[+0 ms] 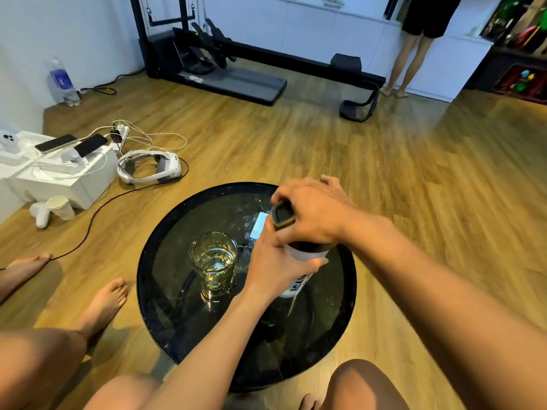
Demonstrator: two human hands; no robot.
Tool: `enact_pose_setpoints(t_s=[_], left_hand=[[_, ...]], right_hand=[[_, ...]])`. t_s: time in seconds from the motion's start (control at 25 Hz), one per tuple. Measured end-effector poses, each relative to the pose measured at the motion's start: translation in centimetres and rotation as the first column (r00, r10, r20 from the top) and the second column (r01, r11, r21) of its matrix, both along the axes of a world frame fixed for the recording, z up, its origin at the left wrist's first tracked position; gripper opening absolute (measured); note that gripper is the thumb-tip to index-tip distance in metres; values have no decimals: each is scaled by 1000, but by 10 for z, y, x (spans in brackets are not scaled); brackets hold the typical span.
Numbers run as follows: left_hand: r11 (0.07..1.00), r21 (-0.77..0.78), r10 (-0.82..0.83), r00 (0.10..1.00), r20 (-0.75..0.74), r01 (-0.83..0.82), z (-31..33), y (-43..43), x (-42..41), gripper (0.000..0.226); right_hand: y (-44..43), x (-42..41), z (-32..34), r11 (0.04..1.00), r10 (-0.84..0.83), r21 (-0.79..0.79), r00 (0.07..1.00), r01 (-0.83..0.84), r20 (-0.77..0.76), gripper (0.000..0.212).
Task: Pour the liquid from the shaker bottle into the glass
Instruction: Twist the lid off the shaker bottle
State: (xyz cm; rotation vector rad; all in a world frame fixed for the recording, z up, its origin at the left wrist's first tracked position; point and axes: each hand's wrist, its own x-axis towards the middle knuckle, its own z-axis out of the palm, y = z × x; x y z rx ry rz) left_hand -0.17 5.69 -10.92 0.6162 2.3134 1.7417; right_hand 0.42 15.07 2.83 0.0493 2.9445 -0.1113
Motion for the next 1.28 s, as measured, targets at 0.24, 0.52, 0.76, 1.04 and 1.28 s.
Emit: enact_pose_setpoints(t_s=[0.24, 0.52, 0.76, 1.04, 1.28], left_hand=[[999, -31, 38, 997, -67, -40, 5, -5, 0, 92], [989, -30, 139, 988, -69, -142, 1, -2, 17, 106], [991, 1, 131, 990, -43, -131, -3, -4, 15, 108], [992, 14, 128, 988, -92, -127, -3, -6, 15, 109], [992, 11, 128, 990, -64, -127, -2, -6, 15, 106]], right_hand=[[-7, 3, 31, 919, -293, 218, 940, 328, -177, 89], [-22, -5, 40, 933, -349, 129, 931, 335, 105, 59], [-22, 8, 51, 950, -309, 90, 945, 300, 109, 59], [-8, 5, 56, 984, -171, -43, 983, 174, 67, 25], [-13, 4, 56, 985, -150, -58, 977, 161, 154, 35]])
